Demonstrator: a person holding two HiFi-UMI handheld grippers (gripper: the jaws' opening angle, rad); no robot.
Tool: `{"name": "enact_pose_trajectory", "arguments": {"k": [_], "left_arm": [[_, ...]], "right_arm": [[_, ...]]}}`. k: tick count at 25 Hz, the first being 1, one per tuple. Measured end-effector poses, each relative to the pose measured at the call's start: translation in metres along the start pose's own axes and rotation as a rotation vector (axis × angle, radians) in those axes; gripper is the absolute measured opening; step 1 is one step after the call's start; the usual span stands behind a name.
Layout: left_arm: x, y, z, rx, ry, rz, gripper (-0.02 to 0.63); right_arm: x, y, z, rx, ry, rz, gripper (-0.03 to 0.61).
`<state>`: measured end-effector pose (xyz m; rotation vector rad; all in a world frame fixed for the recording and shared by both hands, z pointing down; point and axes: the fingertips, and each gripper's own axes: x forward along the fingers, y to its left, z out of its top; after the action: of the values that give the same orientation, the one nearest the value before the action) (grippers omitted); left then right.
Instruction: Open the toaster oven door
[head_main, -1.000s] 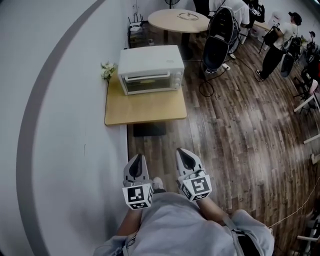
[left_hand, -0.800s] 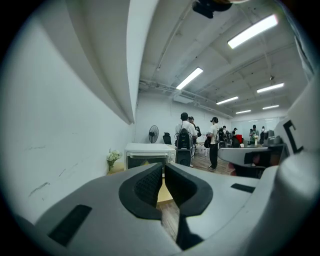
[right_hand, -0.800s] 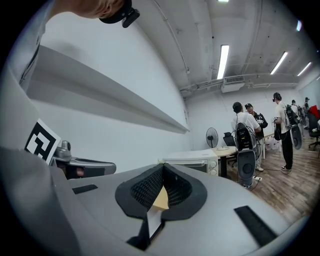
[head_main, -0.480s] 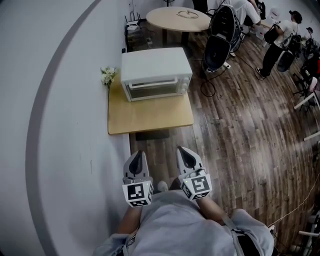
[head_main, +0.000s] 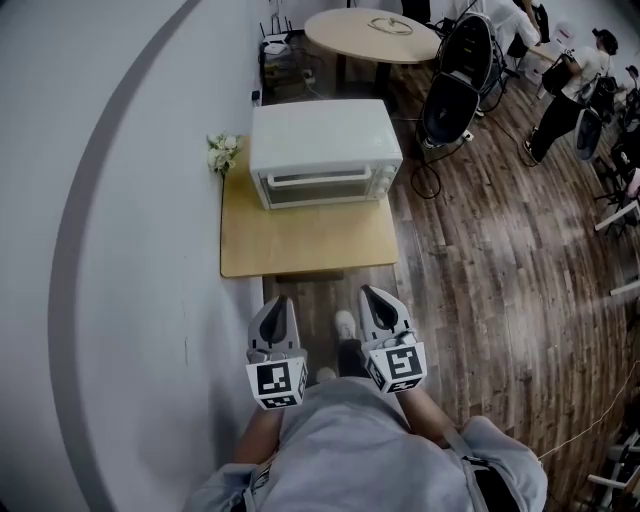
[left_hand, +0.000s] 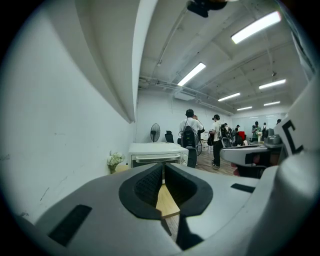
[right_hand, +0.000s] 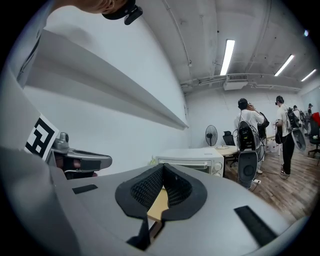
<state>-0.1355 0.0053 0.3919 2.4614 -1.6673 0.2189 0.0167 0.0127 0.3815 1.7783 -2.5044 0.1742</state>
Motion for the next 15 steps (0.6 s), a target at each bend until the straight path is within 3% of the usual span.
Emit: {"name": "enact_pose_trajectory", "arguments": {"k": [9,12,15], "left_arm": [[0.087,0.021,0.018,0.074,0.059,0.024,0.015],[0.119,0.019,0.023,0.135,0.082,-0.007,0.015],[0.147,0.017,0.028,0.191,0.103,-0.048,0.034]], "right_arm": [[0.082,-0.047,0.001,-0.056,0.102,0.057,0.0],[0.107,-0.065,-0.001,-0.089,0.135,0.071,0.005],[0.133,-0.085,-0.002,-0.088,0.175,0.093,0.051]]}}
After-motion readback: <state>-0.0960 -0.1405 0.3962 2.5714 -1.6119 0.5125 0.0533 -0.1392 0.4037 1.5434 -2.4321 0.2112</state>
